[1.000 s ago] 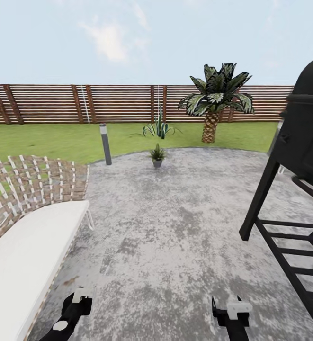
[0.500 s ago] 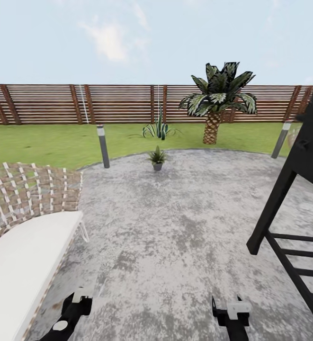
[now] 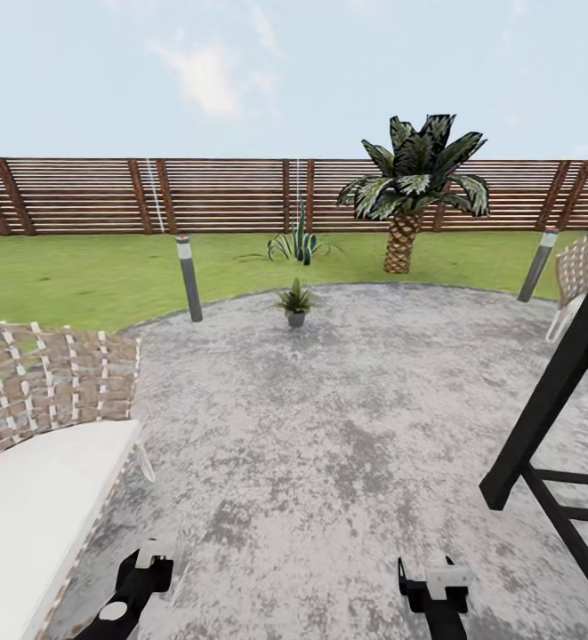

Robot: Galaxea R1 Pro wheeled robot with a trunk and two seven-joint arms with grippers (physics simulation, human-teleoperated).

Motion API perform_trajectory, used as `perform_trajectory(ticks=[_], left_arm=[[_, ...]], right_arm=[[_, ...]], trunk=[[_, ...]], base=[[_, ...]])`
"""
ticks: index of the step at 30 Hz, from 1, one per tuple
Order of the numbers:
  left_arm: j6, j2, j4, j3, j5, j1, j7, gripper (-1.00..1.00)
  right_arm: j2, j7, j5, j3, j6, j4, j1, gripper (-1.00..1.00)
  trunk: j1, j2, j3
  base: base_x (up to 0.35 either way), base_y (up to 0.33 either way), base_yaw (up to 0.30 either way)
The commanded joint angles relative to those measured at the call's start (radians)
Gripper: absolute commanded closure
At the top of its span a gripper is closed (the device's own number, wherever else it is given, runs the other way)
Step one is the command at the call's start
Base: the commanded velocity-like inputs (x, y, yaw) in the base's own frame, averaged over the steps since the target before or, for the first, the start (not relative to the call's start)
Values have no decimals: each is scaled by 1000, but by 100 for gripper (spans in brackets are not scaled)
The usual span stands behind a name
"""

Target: Pick up the pesticide atomizer in the garden and spray insectifuge to fully cover both potted plants in the garden.

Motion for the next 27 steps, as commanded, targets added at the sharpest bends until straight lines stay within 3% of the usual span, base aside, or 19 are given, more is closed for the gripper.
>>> perform_trajectory(ticks=[1,27], left_arm=[[-5,0,1,7,-10,-1,1,100],[-5,0,0,7,-10,-1,1,100]], right_arm=[[0,-6,11,-4,-2,1,-1,-100],[-1,-8,17,-4,-2,1,-1,-100]], trunk=[[0,0,-1],[0,0,-1]], base=[[338,0,0],[338,0,0]])
